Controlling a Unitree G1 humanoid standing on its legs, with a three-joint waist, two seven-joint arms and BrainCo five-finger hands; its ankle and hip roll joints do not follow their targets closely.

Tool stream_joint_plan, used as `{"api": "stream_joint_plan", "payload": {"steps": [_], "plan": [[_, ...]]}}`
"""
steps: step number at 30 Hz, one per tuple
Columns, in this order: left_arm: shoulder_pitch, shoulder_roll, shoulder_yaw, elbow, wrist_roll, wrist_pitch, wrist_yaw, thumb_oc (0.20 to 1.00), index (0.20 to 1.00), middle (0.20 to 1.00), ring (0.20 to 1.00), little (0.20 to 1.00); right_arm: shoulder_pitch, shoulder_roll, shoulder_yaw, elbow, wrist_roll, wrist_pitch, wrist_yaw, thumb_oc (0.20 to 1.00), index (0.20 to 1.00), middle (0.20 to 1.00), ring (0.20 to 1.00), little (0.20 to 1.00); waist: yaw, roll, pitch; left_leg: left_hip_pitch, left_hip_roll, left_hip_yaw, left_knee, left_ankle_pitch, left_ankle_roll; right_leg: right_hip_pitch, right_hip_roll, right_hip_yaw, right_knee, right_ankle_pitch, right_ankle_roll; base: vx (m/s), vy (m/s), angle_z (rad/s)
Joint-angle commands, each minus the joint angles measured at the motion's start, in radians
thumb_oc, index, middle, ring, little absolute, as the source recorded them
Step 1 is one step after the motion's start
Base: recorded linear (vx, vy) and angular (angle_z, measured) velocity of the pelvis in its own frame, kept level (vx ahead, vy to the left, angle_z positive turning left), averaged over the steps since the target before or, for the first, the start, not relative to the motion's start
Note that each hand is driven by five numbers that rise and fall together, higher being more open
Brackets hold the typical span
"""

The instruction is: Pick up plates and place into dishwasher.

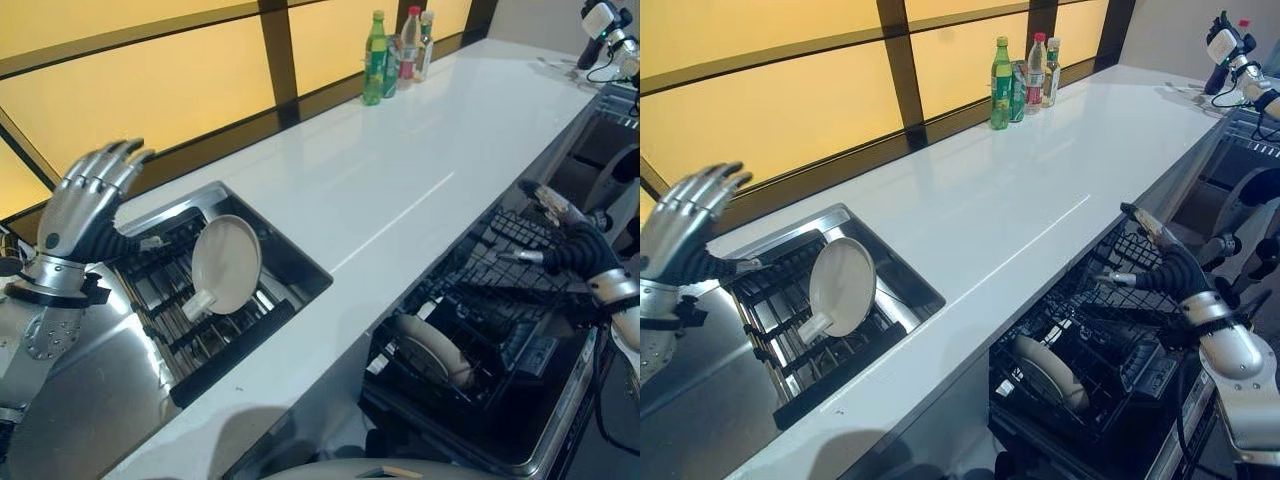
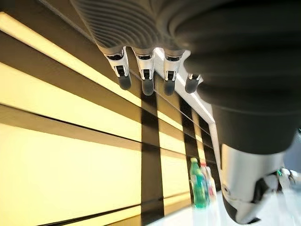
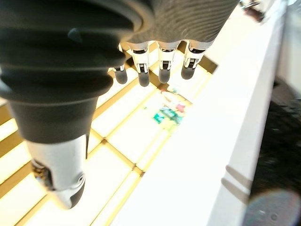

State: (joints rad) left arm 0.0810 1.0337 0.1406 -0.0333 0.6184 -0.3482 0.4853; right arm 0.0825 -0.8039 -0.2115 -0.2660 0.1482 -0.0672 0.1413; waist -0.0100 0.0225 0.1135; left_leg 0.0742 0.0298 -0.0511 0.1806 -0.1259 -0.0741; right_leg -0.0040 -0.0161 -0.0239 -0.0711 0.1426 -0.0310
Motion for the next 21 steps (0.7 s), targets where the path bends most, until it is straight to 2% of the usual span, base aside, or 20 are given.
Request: {"api": "stream_joint_plan", "payload": {"steps": [1, 2, 5, 11, 16, 21], "plan": [[-0.067, 0.067, -0.009, 0.005, 0.042, 0.037, 0.098, 1.000, 1.000, 1.000, 1.000, 1.000, -0.084, -0.061, 0.042, -0.006, 0.025, -0.072, -0.041, 1.000, 1.000, 1.000, 1.000, 1.000, 0.003, -0.021, -0.017, -0.114, 0.004, -0.047, 0.029, 0.152, 0.025, 0.034, -0.013, 0.066, 0.109, -0.145, 0.062, 0.07, 0.186, -0.18], [-0.079, 0.065, -0.029, 0.018, 0.053, 0.042, 0.119, 1.000, 1.000, 1.000, 1.000, 1.000, -0.094, -0.067, 0.053, 0.000, 0.029, -0.075, -0.040, 1.000, 1.000, 1.000, 1.000, 1.000, 0.001, -0.024, -0.017, -0.107, -0.007, -0.051, 0.017, 0.130, 0.031, 0.030, -0.017, 0.076, 0.111, -0.145, 0.064, 0.05, 0.224, -0.19], [-0.119, 0.062, -0.092, 0.031, 0.117, 0.064, 0.164, 1.000, 1.000, 1.000, 1.000, 1.000, -0.091, -0.092, 0.052, 0.013, 0.044, -0.081, -0.023, 1.000, 1.000, 1.000, 1.000, 1.000, -0.016, -0.022, -0.019, -0.096, -0.011, -0.046, -0.020, 0.136, 0.025, 0.013, -0.025, 0.086, 0.113, -0.135, 0.069, 0.05, 0.257, -0.16], [-0.160, 0.043, -0.147, 0.076, 0.152, 0.030, 0.263, 1.000, 1.000, 1.000, 1.000, 1.000, -0.090, -0.116, 0.052, 0.010, 0.074, -0.067, -0.002, 1.000, 1.000, 1.000, 1.000, 1.000, -0.035, -0.029, -0.009, -0.083, -0.022, -0.014, -0.042, 0.074, 0.025, -0.014, -0.054, 0.108, 0.119, -0.125, 0.098, 0.09, 0.220, -0.07], [-0.214, 0.039, -0.196, 0.086, 0.215, 0.025, 0.313, 1.000, 1.000, 1.000, 1.000, 1.000, -0.106, -0.116, 0.087, 0.015, 0.058, -0.054, -0.023, 1.000, 1.000, 1.000, 1.000, 1.000, -0.046, -0.037, 0.029, -0.090, -0.031, 0.004, -0.030, 0.039, 0.045, -0.053, -0.069, 0.143, 0.132, -0.110, 0.129, 0.04, 0.123, -0.05], [-0.368, 0.103, -0.309, 0.129, 0.245, 0.049, 0.334, 1.000, 1.000, 1.000, 1.000, 1.000, -0.177, -0.130, 0.129, 0.022, 0.046, -0.047, -0.084, 1.000, 1.000, 1.000, 1.000, 1.000, -0.062, -0.047, 0.109, -0.147, -0.046, 0.015, -0.008, 0.032, 0.060, -0.122, -0.083, 0.178, 0.146, -0.078, 0.155, -0.10, 0.082, -0.12]]}}
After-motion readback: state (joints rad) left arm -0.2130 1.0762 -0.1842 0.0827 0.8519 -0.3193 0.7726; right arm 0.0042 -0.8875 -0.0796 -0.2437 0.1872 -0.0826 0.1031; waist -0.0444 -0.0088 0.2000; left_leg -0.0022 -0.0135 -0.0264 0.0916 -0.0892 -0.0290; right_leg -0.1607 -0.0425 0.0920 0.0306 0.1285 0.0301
